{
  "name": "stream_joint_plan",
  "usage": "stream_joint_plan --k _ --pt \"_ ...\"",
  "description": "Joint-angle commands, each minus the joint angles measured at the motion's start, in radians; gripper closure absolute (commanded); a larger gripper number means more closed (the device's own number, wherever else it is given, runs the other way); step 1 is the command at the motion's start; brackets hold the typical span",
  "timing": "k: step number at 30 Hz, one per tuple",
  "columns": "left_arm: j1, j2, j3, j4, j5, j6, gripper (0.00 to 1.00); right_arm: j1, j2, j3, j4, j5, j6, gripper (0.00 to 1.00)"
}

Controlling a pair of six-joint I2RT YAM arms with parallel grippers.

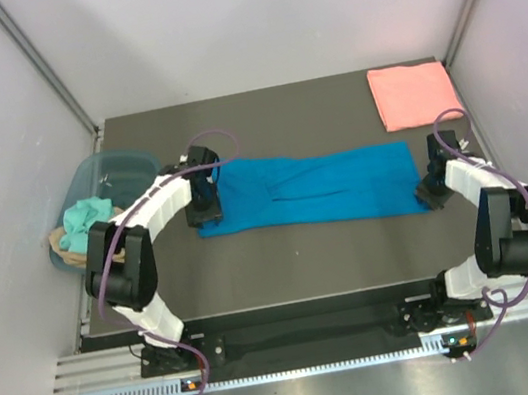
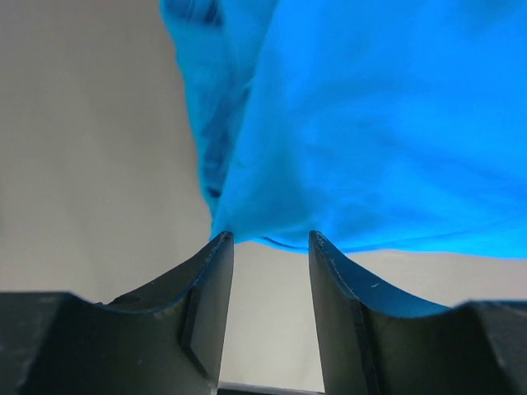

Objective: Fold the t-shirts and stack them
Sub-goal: Fold the tshirt

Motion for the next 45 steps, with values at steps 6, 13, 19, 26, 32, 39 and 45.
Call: stream_joint_plan --k 6,13,19,26,32,39,45 --pt "0.014 0.149 -0.028 0.039 -0.178 -0.043 0.53 -0.004 0.022 0.009 0.009 0.033 -0.025 0.76" --pt "0.016 0.178 0.035 0.004 -0.255 -0.032 0.53 -0.001 -0.008 -0.017 0.005 0.034 -0.024 0.76" --pt "0.007 0.089 0.164 -0.096 -0.192 -0.041 0.51 0.015 -0.145 0.008 -0.064 -0.007 -0.045 0.69" --pt "0.005 -0.03 0.158 -0.012 -0.016 -0.108 0.5 0.024 -0.327 0.072 -0.088 -0.157 -0.134 0.51" --pt "0.005 0.044 0.088 0.183 0.047 -0.136 0.53 0.039 -0.463 0.11 0.003 -0.381 -0.206 0.28" --pt "0.007 0.259 0.166 0.223 0.047 -0.141 0.54 0.055 -0.527 0.141 0.041 -0.428 -0.222 0.29" --pt "0.008 0.469 0.311 0.191 -0.011 -0.11 0.53 0.071 -0.519 0.157 0.084 -0.414 -0.197 0.29"
